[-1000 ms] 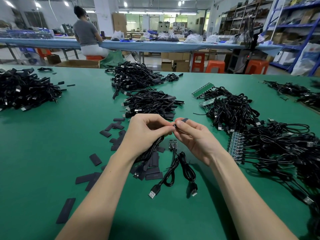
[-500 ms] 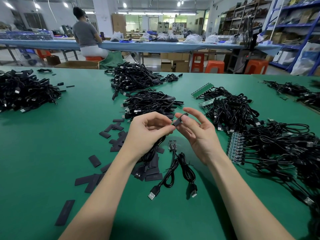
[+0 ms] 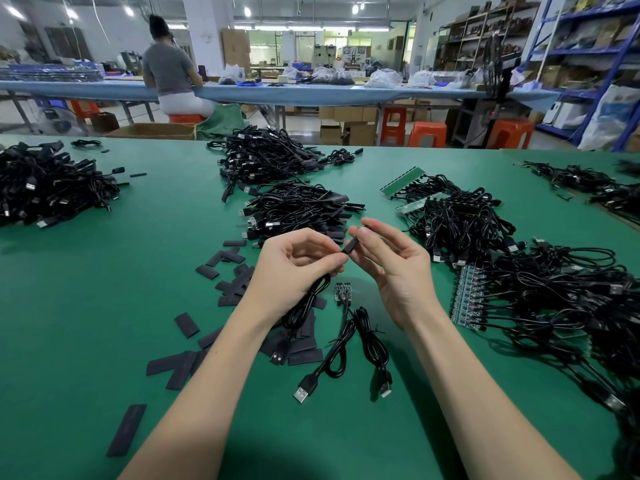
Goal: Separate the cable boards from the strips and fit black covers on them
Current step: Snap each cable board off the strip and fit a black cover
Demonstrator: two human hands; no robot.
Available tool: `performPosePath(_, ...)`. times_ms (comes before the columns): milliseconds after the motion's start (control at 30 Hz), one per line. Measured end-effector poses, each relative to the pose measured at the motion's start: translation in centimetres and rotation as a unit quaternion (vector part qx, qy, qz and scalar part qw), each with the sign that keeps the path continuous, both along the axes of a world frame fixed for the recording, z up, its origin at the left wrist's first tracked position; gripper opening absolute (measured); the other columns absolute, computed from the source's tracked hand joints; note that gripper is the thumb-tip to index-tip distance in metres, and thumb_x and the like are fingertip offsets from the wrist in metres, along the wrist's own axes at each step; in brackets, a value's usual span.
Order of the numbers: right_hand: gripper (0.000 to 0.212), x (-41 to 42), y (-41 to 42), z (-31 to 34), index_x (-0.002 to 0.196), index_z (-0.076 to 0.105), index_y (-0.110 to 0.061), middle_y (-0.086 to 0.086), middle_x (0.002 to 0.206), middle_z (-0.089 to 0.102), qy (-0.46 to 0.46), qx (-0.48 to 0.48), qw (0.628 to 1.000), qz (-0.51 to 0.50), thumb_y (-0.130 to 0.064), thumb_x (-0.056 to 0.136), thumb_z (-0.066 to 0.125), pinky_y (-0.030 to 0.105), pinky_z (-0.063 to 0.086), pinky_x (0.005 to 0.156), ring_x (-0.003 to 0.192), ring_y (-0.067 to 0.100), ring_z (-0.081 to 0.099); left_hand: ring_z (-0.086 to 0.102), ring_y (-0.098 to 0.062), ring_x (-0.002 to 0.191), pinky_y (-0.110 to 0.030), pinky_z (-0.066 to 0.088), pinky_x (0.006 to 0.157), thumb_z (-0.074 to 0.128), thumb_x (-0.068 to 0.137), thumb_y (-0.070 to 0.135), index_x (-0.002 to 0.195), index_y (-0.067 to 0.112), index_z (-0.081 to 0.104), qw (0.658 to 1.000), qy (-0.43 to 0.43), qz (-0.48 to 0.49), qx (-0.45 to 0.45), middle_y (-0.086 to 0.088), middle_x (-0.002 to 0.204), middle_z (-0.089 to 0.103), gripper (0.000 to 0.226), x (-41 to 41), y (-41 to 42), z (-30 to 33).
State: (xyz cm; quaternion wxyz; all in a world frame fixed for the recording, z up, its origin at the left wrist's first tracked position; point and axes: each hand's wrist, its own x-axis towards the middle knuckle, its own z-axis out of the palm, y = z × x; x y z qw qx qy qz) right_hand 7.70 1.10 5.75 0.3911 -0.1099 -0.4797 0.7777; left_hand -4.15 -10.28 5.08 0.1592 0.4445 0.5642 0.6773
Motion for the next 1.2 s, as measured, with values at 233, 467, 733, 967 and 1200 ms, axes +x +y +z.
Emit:
performPosePath(233,0.02,-0.3,-0.1,-0.4,0.087,0.083,-0.019,0.014,0.097,0.077,-0.008,-0.025,1.0,-0.002,-0.017,0.068,0.082,0.024,0.058,0.073,0.082,0.017,0.074,0.074,-0.024,0.073,-0.027,0.059,0.072,0.082,0.079,0.001,0.084,0.009,0.074,1.0,-0.005,0.005,0.007,-0.012,0.077,0.075,0.012,0.2,0.3,-0.3)
performPosePath(467,0.028,-0.3,0.5,-0.1,0.109,0.073,-0.011,0.018,0.102,0.076,-0.023,-0.035,0.998,0.047,-0.014,0.081,0.075,0.026,0.059,0.078,0.091,0.022,0.074,0.073,-0.025,0.073,-0.029,0.06,0.075,0.081,0.079,0.006,0.085,0.009,0.074,0.996,-0.093,-0.012,0.005,-0.019,0.08,0.075,0.009,0.0,0.6,-0.4)
performPosePath(733,0.021,-0.2,1.3,-0.3,0.106,0.074,-0.01,0.009,0.084,0.075,-0.056,0.01,0.998,0.025,0.001,0.088,0.071,0.024,0.058,0.075,0.074,0.018,0.071,0.072,-0.025,0.076,-0.028,0.06,0.078,0.073,0.086,0.0,0.09,0.003,0.071,0.985,-0.168,-0.027,-0.014,-0.021,0.084,0.074,0.005,0.2,0.5,-0.3)
performPosePath(967,0.033,0.3,1.6,-0.3,0.111,0.069,-0.012,0.005,0.103,0.075,-0.036,0.044,0.992,0.11,-0.009,0.078,0.073,0.019,0.055,0.077,0.082,0.01,0.068,0.072,-0.021,0.075,-0.025,0.06,0.073,0.072,0.087,0.004,0.092,0.003,0.072,0.977,-0.202,-0.048,-0.039,-0.017,0.085,0.074,0.005,0.4,0.2,0.0)
performPosePath(1200,0.023,0.6,1.9,-0.5,0.096,0.077,-0.01,0.005,0.094,0.075,-0.044,0.051,0.992,0.11,-0.012,0.073,0.077,0.019,0.055,0.081,0.087,0.012,0.07,0.068,-0.014,0.067,-0.021,0.056,0.068,0.076,0.082,0.012,0.083,0.012,0.078,0.978,-0.192,-0.058,-0.056,-0.013,0.083,0.075,0.002,0.6,0.0,0.4)
